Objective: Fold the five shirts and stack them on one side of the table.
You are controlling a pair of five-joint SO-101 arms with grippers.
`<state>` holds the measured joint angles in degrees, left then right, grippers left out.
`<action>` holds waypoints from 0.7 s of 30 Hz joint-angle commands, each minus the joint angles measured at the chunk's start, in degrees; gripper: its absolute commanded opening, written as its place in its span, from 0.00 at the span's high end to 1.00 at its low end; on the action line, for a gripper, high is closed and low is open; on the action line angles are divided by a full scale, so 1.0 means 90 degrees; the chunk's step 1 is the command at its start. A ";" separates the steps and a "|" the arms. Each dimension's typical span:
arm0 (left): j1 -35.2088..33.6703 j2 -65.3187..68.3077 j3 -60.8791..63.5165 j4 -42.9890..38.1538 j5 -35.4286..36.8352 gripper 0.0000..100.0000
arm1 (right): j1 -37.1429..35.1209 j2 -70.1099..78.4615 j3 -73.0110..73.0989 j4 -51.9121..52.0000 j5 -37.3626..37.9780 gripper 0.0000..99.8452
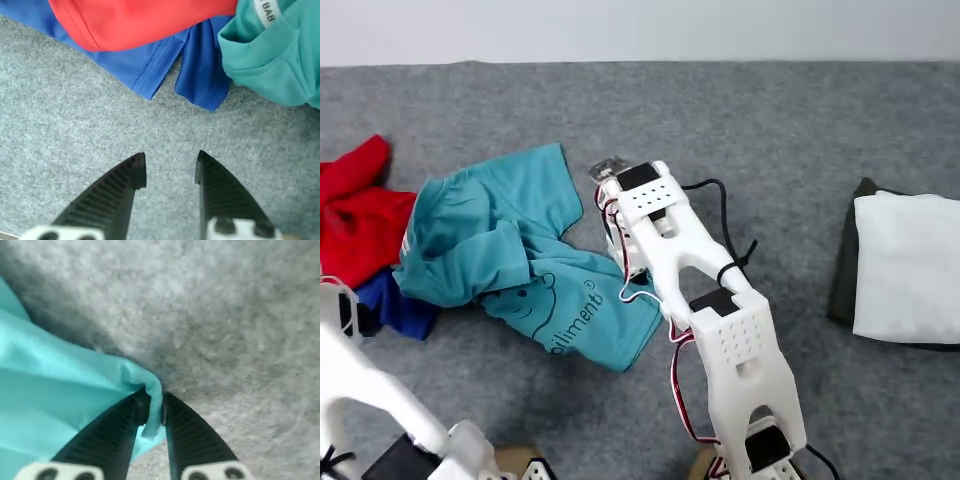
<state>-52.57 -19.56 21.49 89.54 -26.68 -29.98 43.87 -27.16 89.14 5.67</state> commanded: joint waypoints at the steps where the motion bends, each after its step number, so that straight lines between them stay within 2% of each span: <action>1: 0.0029 -0.0254 -0.0063 -0.0098 0.0039 0.83 | -0.0063 -0.0513 0.0010 0.0464 0.0527 0.99; 7: 0.0029 -0.0264 -0.0435 0.0039 0.0049 0.83 | 0.0376 -0.1792 0.0029 0.1529 0.1338 0.99; 13: 0.0332 -0.0264 -0.1363 0.0567 0.0205 0.83 | 0.1070 -0.3316 0.0137 0.1538 0.2159 0.99; 17: 0.0977 -0.0234 -0.2066 0.0762 0.0908 0.83 | 0.1109 -0.4361 0.0928 0.1548 0.2432 0.99; 21: 0.2051 -0.0156 -0.2535 0.0625 0.1455 0.83 | 0.1070 -0.5368 0.2295 0.1529 0.2462 0.99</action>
<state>-40.79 -19.74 2.51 95.69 -16.92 -20.92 3.87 -13.10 100.48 27.03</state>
